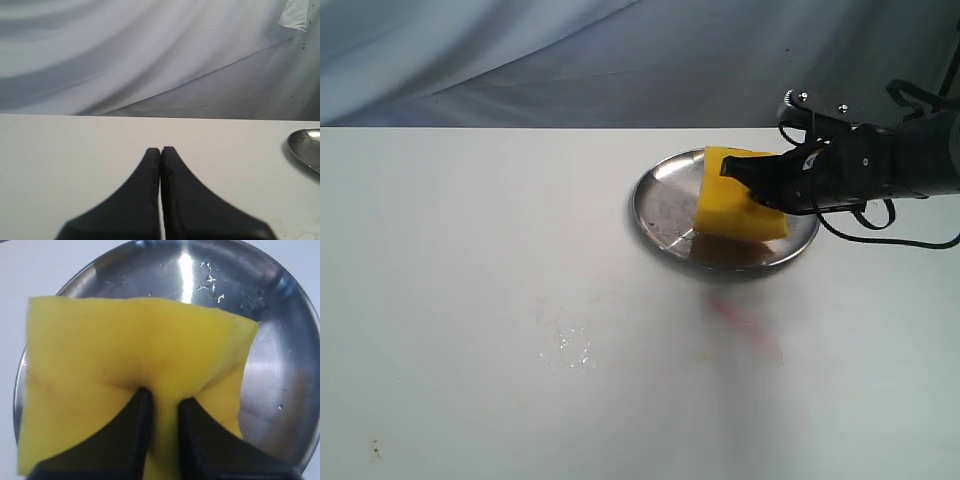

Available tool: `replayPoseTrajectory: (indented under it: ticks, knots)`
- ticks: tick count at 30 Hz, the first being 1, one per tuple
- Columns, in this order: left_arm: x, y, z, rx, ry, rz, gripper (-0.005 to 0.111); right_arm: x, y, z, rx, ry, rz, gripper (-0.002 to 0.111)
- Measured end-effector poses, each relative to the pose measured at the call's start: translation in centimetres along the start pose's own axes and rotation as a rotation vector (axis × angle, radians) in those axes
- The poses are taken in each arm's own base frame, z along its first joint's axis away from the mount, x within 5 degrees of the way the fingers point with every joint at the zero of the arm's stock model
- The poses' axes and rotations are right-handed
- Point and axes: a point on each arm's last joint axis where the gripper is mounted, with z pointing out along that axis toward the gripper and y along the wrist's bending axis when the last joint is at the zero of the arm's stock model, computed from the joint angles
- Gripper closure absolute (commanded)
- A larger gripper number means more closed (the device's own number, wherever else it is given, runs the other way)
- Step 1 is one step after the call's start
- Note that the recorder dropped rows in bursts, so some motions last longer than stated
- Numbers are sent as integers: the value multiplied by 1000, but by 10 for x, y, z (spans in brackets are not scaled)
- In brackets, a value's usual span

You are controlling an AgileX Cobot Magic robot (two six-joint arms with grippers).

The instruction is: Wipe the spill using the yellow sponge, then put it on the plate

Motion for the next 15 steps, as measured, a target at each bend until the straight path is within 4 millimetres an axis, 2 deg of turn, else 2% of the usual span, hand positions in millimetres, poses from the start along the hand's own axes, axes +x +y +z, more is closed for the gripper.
replayPoseTrajectory:
  ticks: [1,3,8,11,13,15]
  knots:
    - [0,0,0,0,0,0,105,-1,0,0,0,4,-2,65]
    - [0,0,0,0,0,0,105,-2,1,0,1,8,-4,54]
    - [0,0,0,0,0,0,105,-6,3,-6,-6,-4,-10,52]
    - [0,0,0,0,0,0,105,-21,10,-39,-40,-96,-41,52]
    - [0,0,0,0,0,0,105,-28,13,-74,-77,-204,-57,54]
    - [0,0,0,0,0,0,105,-29,10,-100,-104,-297,-57,56]
